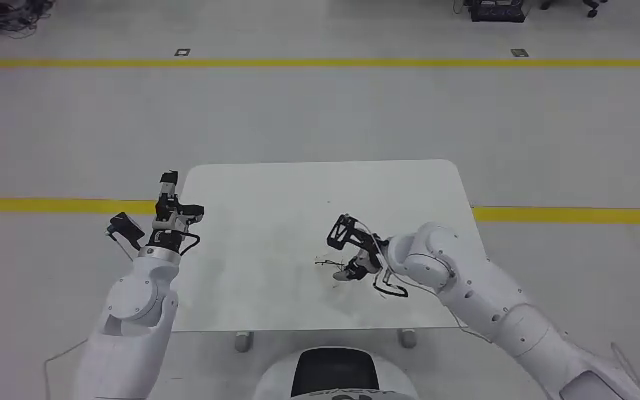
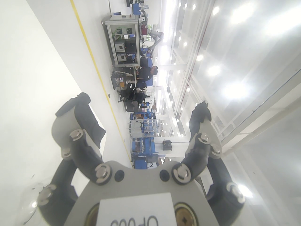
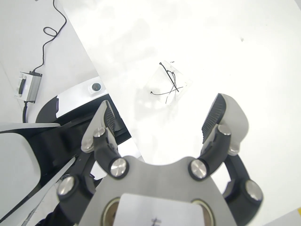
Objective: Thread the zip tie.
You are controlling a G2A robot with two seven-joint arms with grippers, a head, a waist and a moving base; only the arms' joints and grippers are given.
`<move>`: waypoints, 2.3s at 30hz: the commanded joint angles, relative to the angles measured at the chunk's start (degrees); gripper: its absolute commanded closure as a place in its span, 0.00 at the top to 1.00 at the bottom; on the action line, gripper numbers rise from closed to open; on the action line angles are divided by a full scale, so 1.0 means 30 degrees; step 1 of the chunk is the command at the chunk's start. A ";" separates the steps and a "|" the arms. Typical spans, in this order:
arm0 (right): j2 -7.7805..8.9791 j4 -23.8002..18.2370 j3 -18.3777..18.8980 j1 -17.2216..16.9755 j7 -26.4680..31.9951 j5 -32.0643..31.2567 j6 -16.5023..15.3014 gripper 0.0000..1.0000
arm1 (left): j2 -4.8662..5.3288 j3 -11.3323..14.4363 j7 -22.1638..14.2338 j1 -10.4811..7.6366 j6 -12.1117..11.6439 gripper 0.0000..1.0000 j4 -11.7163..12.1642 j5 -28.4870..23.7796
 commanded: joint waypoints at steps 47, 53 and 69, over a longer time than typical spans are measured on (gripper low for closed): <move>-0.1852 0.5187 -0.3216 0.2998 0.0363 0.2035 0.0000 1.00 | 0.0000 0.0000 0.0000 0.0000 0.0000 1.00 0.0000 0.0000; -0.1852 0.5187 -0.3216 0.2998 0.0363 0.2035 0.0000 1.00 | 0.0000 0.0000 0.0000 0.0000 0.0000 1.00 0.0000 0.0000; -0.2626 0.7033 -0.4510 0.4037 0.0331 0.2463 0.0000 1.00 | 0.0000 0.0000 0.0000 0.0000 0.0000 1.00 0.0000 0.0000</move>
